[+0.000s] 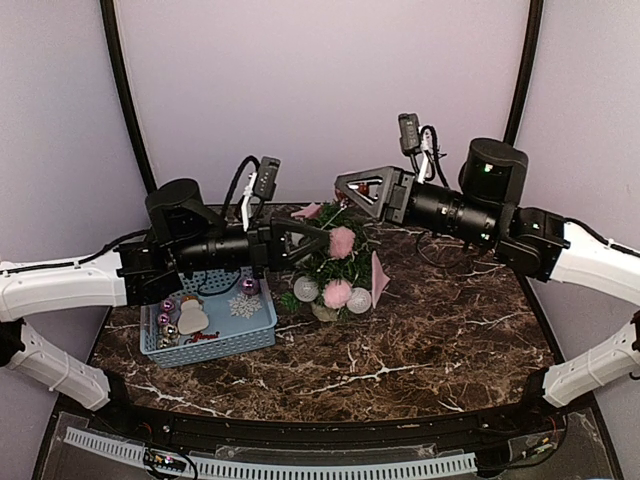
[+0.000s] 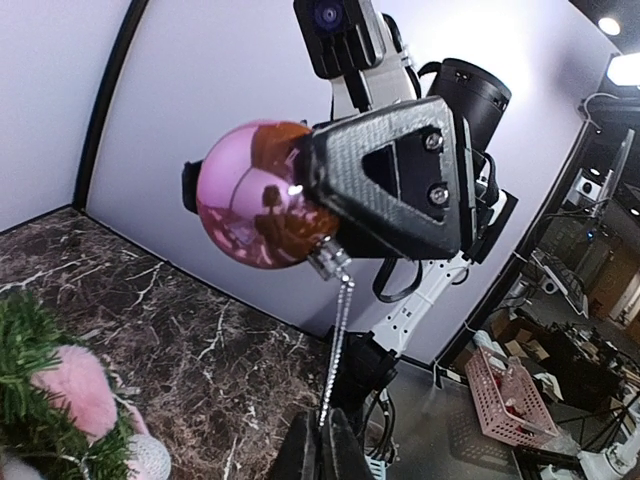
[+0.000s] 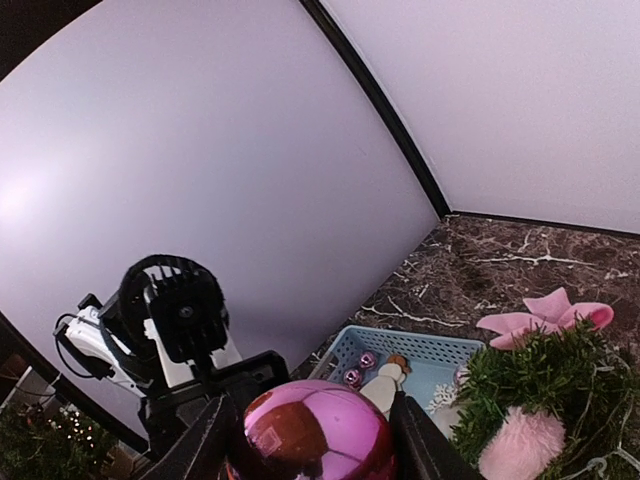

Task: Decorate the small christmas tree
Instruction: Hang the ornament bell on the branch.

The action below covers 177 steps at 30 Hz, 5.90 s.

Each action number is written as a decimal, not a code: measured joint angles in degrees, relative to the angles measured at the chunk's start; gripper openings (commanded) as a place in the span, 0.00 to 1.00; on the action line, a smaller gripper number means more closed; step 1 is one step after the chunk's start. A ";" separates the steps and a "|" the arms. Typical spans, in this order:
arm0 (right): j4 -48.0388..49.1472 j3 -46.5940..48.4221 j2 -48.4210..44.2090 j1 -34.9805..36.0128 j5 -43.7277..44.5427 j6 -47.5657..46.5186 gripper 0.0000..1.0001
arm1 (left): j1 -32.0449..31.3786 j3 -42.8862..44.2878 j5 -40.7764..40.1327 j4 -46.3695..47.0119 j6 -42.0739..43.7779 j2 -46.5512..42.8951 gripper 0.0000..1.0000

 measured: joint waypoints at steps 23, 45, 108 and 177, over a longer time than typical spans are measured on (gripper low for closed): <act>0.31 -0.22 8.59 0.11 15.21 -0.96 0.46 | 6.82 0.37 -9.90 -15.67 -3.85 -1.11 0.00; 0.24 0.76 11.43 0.11 23.80 -4.17 0.45 | 9.33 5.79 -6.34 -15.04 -4.04 5.60 0.00; -2.95 3.04 14.12 0.11 27.67 -4.39 0.45 | 10.36 5.07 -5.05 -15.15 -5.79 7.21 0.00; -5.84 5.62 17.94 1.95 33.64 -7.58 0.46 | 10.36 7.67 -8.37 -16.55 -3.61 11.65 0.00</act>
